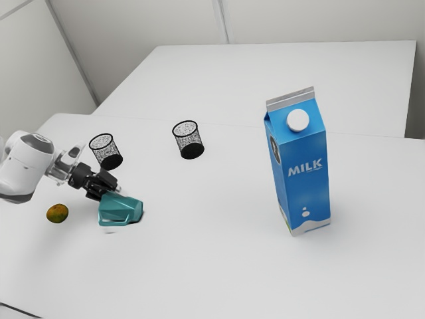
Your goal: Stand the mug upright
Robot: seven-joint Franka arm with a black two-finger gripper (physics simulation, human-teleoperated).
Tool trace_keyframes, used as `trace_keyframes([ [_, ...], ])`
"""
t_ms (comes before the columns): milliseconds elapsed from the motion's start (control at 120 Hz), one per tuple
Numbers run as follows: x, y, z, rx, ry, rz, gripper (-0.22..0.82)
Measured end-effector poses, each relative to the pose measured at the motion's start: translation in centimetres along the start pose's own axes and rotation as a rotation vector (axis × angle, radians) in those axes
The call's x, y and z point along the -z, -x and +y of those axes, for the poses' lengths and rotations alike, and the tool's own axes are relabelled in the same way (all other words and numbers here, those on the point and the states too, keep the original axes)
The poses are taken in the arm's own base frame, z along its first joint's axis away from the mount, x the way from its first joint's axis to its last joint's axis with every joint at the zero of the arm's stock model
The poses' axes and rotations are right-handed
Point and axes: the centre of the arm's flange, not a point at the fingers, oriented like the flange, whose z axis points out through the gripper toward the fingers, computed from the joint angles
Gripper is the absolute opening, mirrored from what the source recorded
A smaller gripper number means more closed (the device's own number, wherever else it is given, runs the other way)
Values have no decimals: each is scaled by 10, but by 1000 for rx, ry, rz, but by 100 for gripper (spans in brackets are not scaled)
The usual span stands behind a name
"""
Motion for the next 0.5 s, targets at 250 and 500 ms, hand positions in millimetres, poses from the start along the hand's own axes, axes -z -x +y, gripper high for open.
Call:
trace_keyframes([
  [250,5,-2,8,-39,-7,5,-2],
  [500,14,-2,23,-77,-19,20,-11],
])
